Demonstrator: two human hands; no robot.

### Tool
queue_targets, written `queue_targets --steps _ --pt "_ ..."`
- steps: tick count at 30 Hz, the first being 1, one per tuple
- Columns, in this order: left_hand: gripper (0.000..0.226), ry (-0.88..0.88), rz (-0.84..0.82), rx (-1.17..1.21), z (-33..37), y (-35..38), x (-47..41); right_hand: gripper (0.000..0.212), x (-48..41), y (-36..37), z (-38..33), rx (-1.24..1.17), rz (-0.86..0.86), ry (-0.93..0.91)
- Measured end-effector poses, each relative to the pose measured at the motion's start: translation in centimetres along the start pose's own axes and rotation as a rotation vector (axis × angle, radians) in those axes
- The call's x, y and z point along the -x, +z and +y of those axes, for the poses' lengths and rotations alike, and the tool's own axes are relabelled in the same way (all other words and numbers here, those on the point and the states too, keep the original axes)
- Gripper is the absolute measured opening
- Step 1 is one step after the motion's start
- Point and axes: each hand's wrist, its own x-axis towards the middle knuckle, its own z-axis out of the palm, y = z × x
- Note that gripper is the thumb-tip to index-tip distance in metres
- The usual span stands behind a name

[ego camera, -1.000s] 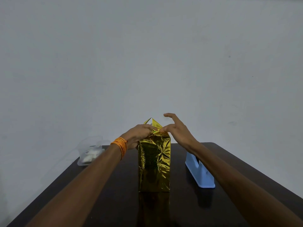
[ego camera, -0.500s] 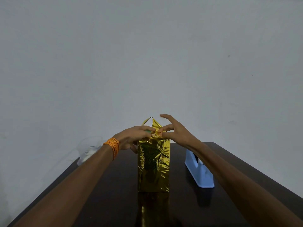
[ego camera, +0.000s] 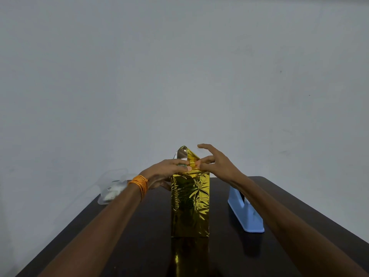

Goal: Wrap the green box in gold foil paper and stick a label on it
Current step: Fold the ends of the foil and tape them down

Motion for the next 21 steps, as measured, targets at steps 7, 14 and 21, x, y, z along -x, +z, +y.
queue_targets --steps 7,14,21 --pt "0.046 0.006 -0.029 0.034 -0.2 -0.1 0.1 0.008 -0.2 -0.6 -1.7 -0.054 0.330 -0.073" --pt "0.052 -0.002 -0.024 0.039 -0.2 -0.1 -0.3 0.010 -1.0 -1.3 -4.9 0.111 -0.050 -0.087" --pt "0.053 0.004 -0.021 0.033 -0.4 0.0 -0.2 0.067 -2.6 -1.2 -6.5 0.173 -0.269 -0.035"
